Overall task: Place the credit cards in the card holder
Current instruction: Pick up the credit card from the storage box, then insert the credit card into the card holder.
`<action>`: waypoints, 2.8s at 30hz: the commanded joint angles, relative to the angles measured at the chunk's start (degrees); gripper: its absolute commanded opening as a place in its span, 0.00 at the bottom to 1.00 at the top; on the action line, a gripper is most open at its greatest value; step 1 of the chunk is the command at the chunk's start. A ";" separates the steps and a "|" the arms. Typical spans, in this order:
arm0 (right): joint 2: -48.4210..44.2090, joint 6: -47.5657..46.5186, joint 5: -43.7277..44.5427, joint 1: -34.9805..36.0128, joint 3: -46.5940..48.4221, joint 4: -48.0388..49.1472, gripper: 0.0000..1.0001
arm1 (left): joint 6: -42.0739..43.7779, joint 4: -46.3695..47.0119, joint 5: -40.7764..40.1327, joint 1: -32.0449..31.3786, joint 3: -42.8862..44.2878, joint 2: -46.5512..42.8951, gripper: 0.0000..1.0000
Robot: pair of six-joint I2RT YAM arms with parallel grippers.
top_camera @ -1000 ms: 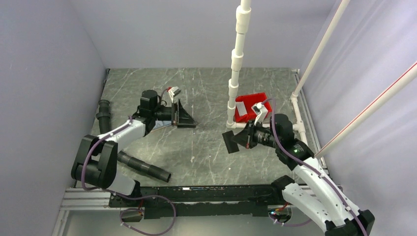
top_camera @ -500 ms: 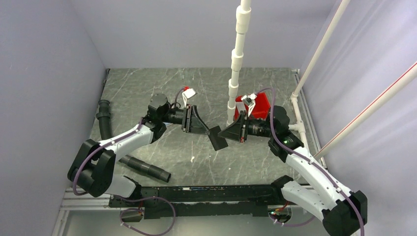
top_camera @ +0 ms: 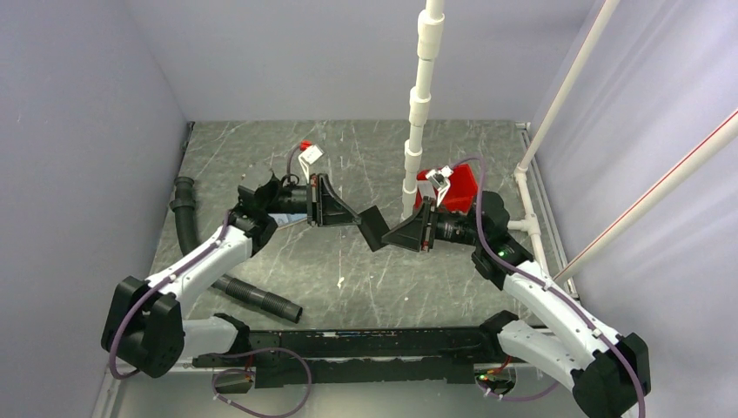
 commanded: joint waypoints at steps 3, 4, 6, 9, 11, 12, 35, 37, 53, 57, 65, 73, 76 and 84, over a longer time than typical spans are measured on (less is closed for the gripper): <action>-1.53 2.80 0.26 0.36 -1.55 7.17 0.23 | -2.69 5.42 1.00 2.35 -0.27 -0.05 0.00; -1.66 2.95 0.29 0.36 -1.74 7.56 0.21 | -3.45 6.51 1.21 2.80 -0.51 0.06 0.00; -1.81 3.34 0.44 0.43 -2.04 8.51 0.11 | -4.85 8.35 1.54 3.36 -0.83 0.33 0.00; -1.46 3.41 0.93 0.97 -1.44 9.01 0.00 | -5.71 8.92 2.04 3.58 -0.66 0.85 0.00; -2.19 -1.04 6.94 2.61 0.64 3.83 0.00 | -2.33 -2.11 1.05 5.78 1.16 0.37 0.12; -2.26 -4.97 13.49 4.27 2.49 -2.18 0.00 | 1.69 -13.07 -1.29 8.36 3.00 -0.33 0.25; 69.75 -16.39 31.84 19.64 66.72 -22.65 0.00 | 30.29 -67.21 -41.37 42.23 22.80 28.08 0.88; 72.09 -14.58 26.11 17.72 67.22 -19.26 0.00 | 30.65 -66.89 -40.33 42.10 23.31 30.46 0.86; 84.07 -9.40 7.80 11.37 72.81 -15.08 0.00 | 31.69 -68.04 -41.17 41.53 24.57 39.38 0.73; 85.81 -8.56 8.13 11.19 73.86 -15.65 0.00 | 31.87 -69.43 -42.46 41.03 25.56 41.29 0.65; 86.96 -6.78 8.64 10.13 72.64 -14.83 0.00 | 31.89 -69.73 -44.15 40.17 25.79 42.32 0.65; 89.06 -7.10 6.64 10.20 73.82 -14.77 0.00 | 32.06 -69.47 -42.95 39.84 25.97 42.82 0.56; 89.92 -6.12 5.41 10.20 74.19 -13.88 0.00 | 32.09 -69.35 -42.75 39.69 25.89 42.80 0.51; 90.99 -4.84 5.15 10.28 74.01 -12.91 0.00 | 32.31 -69.34 -42.53 39.18 26.03 42.79 0.50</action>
